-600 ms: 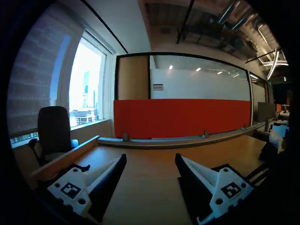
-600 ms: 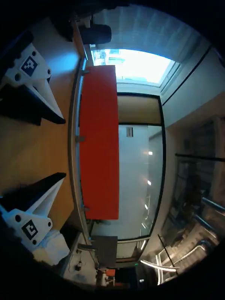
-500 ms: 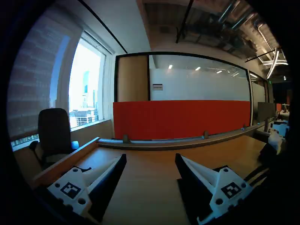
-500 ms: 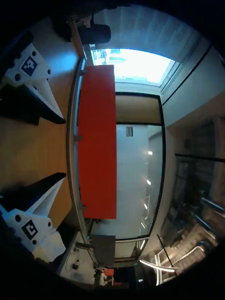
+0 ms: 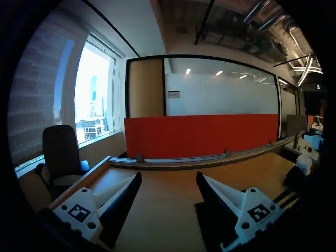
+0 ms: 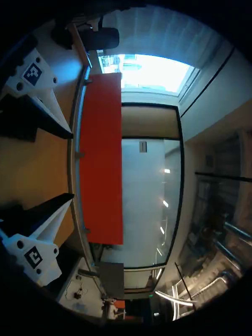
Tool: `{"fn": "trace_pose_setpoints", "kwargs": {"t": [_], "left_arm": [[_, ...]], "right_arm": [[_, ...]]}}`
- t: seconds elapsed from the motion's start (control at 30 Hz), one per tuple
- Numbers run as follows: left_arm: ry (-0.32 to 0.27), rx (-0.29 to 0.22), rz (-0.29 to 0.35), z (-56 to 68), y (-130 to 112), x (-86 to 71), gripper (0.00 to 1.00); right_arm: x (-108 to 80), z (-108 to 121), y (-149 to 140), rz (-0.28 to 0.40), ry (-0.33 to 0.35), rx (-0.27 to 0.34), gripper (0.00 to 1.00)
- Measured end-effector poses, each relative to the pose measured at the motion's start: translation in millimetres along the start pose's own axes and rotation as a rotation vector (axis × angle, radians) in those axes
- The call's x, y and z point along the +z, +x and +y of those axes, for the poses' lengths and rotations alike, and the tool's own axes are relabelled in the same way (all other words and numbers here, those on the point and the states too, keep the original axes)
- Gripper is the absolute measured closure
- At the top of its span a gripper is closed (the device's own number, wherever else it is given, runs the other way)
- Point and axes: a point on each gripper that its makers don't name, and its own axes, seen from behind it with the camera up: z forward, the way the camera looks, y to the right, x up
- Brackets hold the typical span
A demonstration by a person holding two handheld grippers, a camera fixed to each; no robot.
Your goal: Fold towel
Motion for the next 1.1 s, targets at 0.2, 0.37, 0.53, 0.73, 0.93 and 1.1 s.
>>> {"fn": "trace_pose_setpoints", "kwargs": {"t": [0.2, 0.37, 0.53, 0.73, 0.93, 1.1], "left_arm": [[-0.039, 0.026, -0.033, 6.6, 0, 1.8, 0.04], [-0.091, 0.064, -0.076, 17.7, -6, 3.7, 0.04], [-0.18, 0.084, -0.117, 37.4, -11, 3.4, 0.04], [-0.265, 0.086, -0.159, 54.2, -18, 2.4, 0.04], [-0.31, 0.097, -0.196, 62.8, -28, -0.4, 0.04], [-0.346, 0.123, -0.231, 69.5, -41, -4.8, 0.04]], "right_arm": [[0.9, -7, 3, -0.026, 0.032, -0.036, 0.0], [2.9, -20, -4, -0.074, 0.094, -0.086, 0.0], [2.9, -37, -15, -0.139, 0.179, -0.133, 0.0], [0.3, -56, -28, -0.222, 0.279, -0.174, 0.0], [-2.8, -62, -37, -0.274, 0.329, -0.196, 0.0], [-10.0, -67, -53, -0.342, 0.379, -0.22, 0.0]]}}
